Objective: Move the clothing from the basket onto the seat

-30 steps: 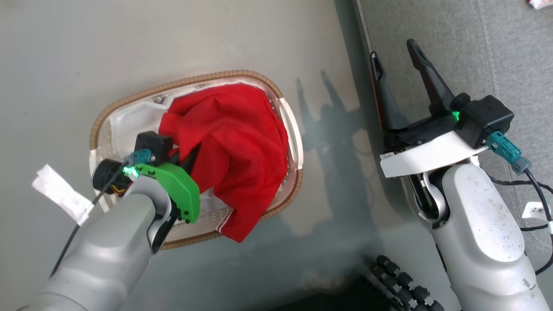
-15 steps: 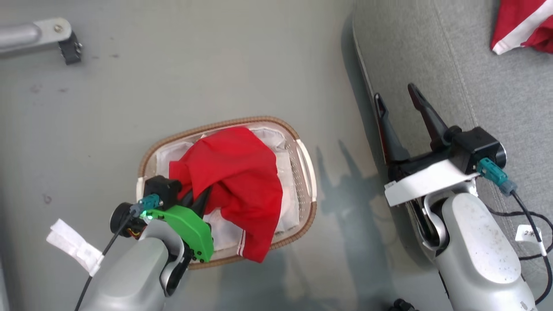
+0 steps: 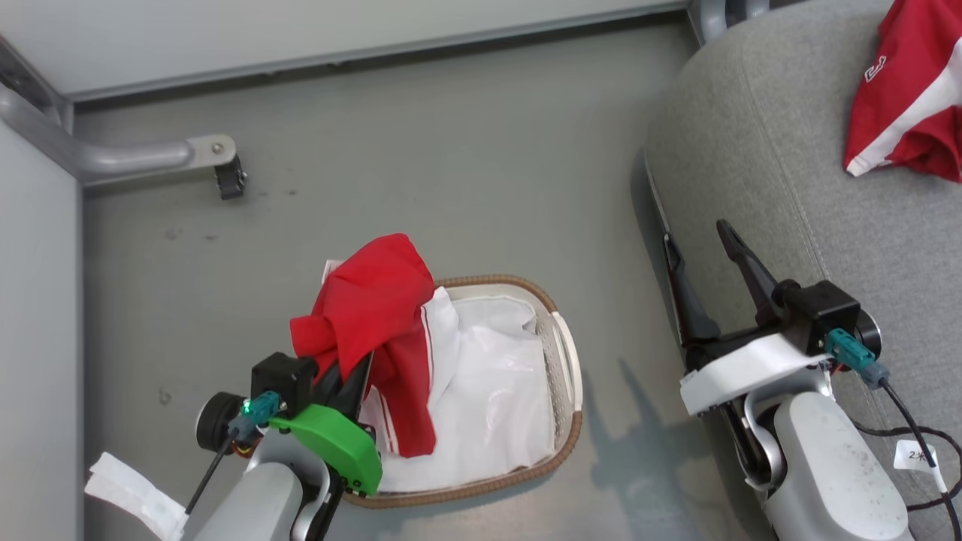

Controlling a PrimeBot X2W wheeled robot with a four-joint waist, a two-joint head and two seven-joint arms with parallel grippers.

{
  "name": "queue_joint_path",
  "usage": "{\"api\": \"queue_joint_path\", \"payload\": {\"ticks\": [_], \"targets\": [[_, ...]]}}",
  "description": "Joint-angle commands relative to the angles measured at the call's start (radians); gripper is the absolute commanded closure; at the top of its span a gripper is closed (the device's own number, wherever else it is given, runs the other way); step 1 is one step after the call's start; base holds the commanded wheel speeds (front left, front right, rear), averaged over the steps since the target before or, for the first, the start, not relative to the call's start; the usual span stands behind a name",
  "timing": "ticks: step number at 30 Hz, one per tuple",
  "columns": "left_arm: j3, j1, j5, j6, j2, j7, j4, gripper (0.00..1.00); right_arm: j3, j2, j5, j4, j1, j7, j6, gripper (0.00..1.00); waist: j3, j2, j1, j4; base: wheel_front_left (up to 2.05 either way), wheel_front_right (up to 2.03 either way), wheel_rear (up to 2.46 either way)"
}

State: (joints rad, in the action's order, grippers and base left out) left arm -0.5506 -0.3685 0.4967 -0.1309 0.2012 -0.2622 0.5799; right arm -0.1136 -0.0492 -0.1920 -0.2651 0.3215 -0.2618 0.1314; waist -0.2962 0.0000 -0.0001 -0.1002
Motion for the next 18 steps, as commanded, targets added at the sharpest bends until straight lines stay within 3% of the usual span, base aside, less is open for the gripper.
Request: {"api": "queue_joint_path", "payload": {"ticks": [1, 18], "targets": [[0.015, 0.022, -0.011, 0.001, -0.004, -0.004, -0.011, 1.00, 0.000, -0.004, 0.000, -0.003, -0.022, -0.005, -0.001, 0.00, 0.067, 0.0000, 0.0001, 0.034, 0.00, 0.00, 0.00], [0.085, 0.109, -0.083, 0.001, -0.073, -0.004, -0.160, 1.00, -0.019, -0.004, 0.013, -0.025, -0.133, -0.005, -0.001, 0.00, 0.192, 0.0000, 0.0001, 0.049, 0.00, 0.00, 0.00]]}}
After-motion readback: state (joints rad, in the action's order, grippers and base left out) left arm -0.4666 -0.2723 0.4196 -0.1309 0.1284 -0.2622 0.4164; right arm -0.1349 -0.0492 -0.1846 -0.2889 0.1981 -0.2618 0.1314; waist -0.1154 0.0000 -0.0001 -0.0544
